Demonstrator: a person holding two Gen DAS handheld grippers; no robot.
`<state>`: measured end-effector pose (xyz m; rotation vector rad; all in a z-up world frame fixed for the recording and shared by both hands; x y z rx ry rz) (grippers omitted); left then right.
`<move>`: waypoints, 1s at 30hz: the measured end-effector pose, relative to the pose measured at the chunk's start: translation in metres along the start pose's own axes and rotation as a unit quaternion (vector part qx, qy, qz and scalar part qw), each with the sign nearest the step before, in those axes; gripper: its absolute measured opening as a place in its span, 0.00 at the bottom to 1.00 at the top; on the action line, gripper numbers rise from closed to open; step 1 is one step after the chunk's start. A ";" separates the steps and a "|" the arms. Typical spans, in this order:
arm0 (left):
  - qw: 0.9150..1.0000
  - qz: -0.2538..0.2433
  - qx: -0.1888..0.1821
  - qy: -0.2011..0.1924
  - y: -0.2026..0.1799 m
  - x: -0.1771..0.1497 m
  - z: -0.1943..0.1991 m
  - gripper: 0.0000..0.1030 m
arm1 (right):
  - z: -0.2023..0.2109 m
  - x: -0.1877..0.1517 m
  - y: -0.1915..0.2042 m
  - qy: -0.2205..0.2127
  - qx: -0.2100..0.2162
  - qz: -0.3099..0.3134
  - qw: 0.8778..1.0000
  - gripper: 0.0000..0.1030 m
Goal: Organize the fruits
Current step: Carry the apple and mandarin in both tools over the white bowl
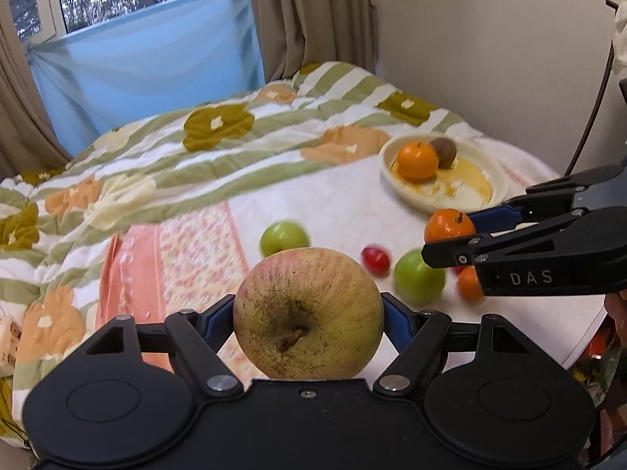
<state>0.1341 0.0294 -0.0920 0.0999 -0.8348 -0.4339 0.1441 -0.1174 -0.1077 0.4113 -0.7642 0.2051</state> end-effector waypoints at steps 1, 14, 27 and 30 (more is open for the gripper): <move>1.000 -0.002 0.001 -0.004 -0.006 0.006 0.003 0.77 | 0.007 0.002 -0.005 -0.003 -0.001 0.000 1.000 0.53; 0.999 0.006 -0.016 -0.027 -0.095 0.086 -0.005 0.77 | 0.080 0.023 -0.113 -0.026 -0.024 0.004 0.999 0.53; 1.000 0.010 -0.019 0.002 -0.179 0.127 -0.083 0.77 | 0.076 0.044 -0.242 -0.007 -0.029 0.025 0.999 0.53; 1.000 0.005 -0.019 0.016 -0.195 0.129 -0.107 0.77 | 0.062 0.046 -0.262 0.000 -0.021 0.029 0.999 0.53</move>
Point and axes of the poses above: each gripper's, at about its wrist camera, not at the fingertips, and z roughly against the way its jaws point, y to its left, x to its top, the point moved 5 cm from there along -z, roughly the way its jaws point, and after that the axes turned 12 degrees about x, right-handed, at the moved point
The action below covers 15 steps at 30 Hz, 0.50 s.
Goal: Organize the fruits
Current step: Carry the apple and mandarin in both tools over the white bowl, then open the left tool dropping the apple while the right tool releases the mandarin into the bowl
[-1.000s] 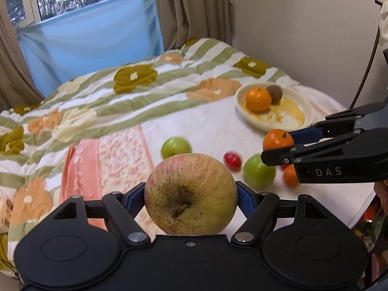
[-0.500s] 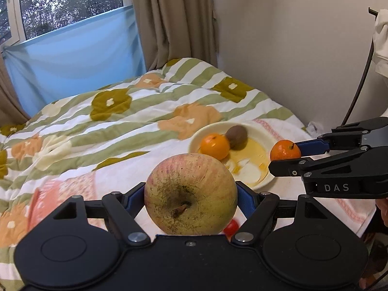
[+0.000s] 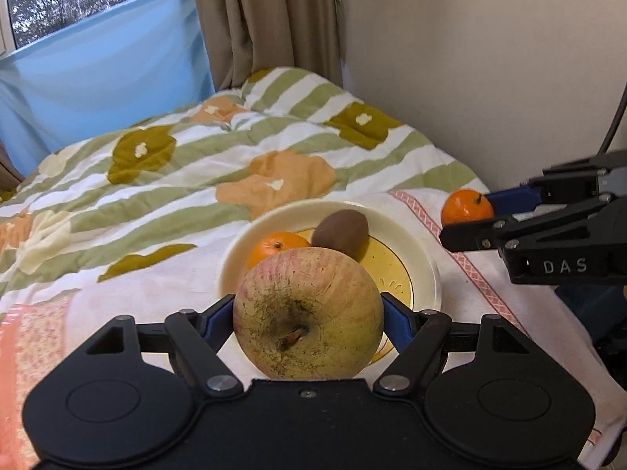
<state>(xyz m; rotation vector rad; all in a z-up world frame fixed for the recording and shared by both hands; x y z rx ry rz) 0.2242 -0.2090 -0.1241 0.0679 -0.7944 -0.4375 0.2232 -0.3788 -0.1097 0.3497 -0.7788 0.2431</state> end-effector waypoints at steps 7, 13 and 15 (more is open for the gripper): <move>0.999 -0.006 0.008 0.031 -0.019 0.000 -0.038 0.77 | -0.038 -0.005 -0.024 0.023 0.016 0.011 1.000 0.53; 0.998 -0.029 0.020 0.049 -0.029 -0.005 -0.053 0.78 | -0.058 -0.006 -0.030 0.030 0.024 0.003 0.999 0.53; 0.999 -0.032 0.026 0.030 -0.029 -0.003 -0.048 0.79 | -0.061 -0.006 -0.031 0.033 0.027 0.004 0.999 0.53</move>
Point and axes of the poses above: each gripper's, at about its wrist camera, not at the fingertips, and z roughly against the way its jaws point, y to its left, x to its top, the point moved 5 cm from there along -z, roughly the way its jaws point, and after that the axes turned 12 degrees about x, right-handed, at the moved point
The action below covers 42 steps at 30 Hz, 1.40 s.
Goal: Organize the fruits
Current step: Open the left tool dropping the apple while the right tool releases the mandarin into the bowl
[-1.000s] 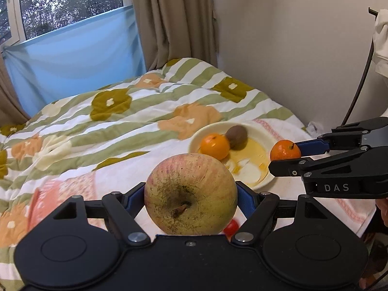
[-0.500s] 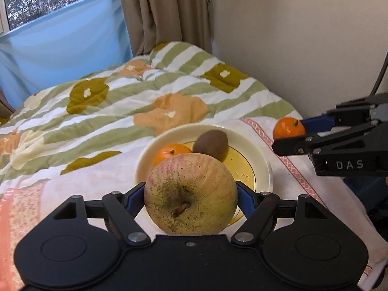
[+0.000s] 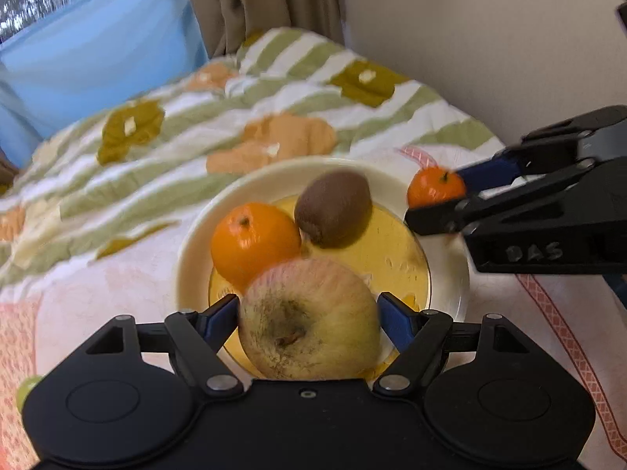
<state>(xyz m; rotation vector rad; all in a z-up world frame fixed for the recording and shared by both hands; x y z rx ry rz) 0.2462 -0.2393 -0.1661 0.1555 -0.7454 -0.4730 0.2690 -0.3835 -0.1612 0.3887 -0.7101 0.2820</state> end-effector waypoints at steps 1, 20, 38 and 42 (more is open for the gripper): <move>1.000 -0.001 0.006 -0.010 0.001 0.002 0.004 0.86 | -0.002 0.000 0.000 0.001 0.001 0.000 1.000 0.53; 0.999 0.039 0.021 0.007 0.025 -0.026 0.033 0.97 | -0.029 0.002 0.004 0.017 0.049 0.052 0.997 0.54; 0.997 0.064 0.047 -0.017 0.050 -0.037 0.090 0.97 | 0.024 0.004 0.019 -0.002 -0.002 0.048 0.999 1.00; 0.995 0.074 0.059 -0.038 0.060 -0.037 0.119 0.97 | 0.050 0.007 0.036 -0.020 -0.007 0.055 0.998 1.00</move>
Point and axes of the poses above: each gripper's, at about its wrist camera, not at the fingertips, and z roughly against the way its jaws point, y to its left, x to its top, the point moved 5 cm from there along -z, roughly the way its jaws point, and after that the axes turned 12 degrees about x, right-handed, at the moved point
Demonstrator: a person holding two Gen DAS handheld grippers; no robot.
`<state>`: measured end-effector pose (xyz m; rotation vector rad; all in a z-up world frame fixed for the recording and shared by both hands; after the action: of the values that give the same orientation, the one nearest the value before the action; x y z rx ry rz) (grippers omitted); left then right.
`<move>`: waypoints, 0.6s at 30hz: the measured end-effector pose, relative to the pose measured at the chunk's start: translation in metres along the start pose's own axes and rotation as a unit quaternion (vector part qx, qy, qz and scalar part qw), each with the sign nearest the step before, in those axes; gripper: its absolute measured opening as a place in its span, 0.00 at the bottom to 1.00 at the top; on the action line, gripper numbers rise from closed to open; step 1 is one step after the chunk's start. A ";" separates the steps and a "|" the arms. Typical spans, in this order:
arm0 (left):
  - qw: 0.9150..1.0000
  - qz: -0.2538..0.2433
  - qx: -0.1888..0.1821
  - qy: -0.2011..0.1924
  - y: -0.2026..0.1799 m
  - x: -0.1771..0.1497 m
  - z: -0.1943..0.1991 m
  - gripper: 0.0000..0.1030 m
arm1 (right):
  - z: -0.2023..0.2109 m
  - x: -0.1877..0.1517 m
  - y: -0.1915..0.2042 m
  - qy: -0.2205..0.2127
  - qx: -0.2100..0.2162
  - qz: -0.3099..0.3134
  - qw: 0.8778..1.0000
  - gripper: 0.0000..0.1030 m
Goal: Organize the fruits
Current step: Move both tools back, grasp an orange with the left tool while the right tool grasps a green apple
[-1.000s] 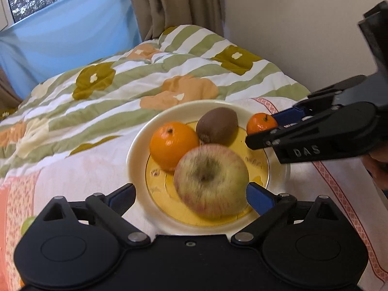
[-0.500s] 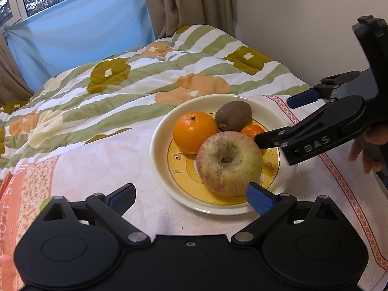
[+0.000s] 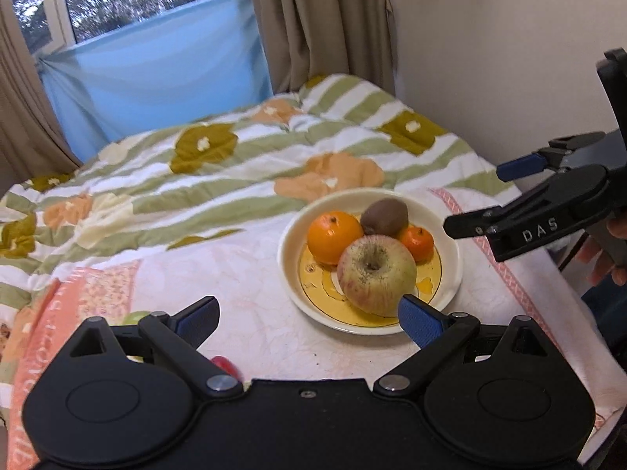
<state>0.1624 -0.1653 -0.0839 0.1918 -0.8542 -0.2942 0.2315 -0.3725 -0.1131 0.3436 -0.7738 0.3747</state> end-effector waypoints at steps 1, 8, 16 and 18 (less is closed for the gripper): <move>1.000 0.003 0.004 -0.006 0.004 0.000 0.007 0.97 | 0.006 0.001 0.005 -0.001 -0.002 0.002 1.000 1.00; 0.999 0.015 -0.002 -0.040 0.029 -0.005 0.054 0.98 | 0.052 0.009 0.044 -0.010 -0.028 -0.012 0.999 1.00; 0.999 0.022 -0.020 -0.039 0.073 -0.028 0.071 0.99 | 0.080 0.009 0.104 -0.022 -0.044 -0.054 0.997 1.00; 0.999 0.021 -0.026 -0.041 0.086 -0.035 0.072 0.99 | 0.079 0.009 0.122 -0.024 -0.046 -0.065 0.997 1.00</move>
<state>0.1013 -0.0764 -0.0381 0.1129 -0.9303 -0.2870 0.1340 -0.2973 -0.0342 0.3146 -0.8093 0.2088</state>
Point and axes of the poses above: each gripper's, at about its wrist camera, not at the fingertips, and z roughly against the way its jaws point, y to its left, x to its top, the point moved 5 cm from there along -z, roughly the way its jaws point, and after that the axes turned 12 degrees about x, right-handed, at the moved point
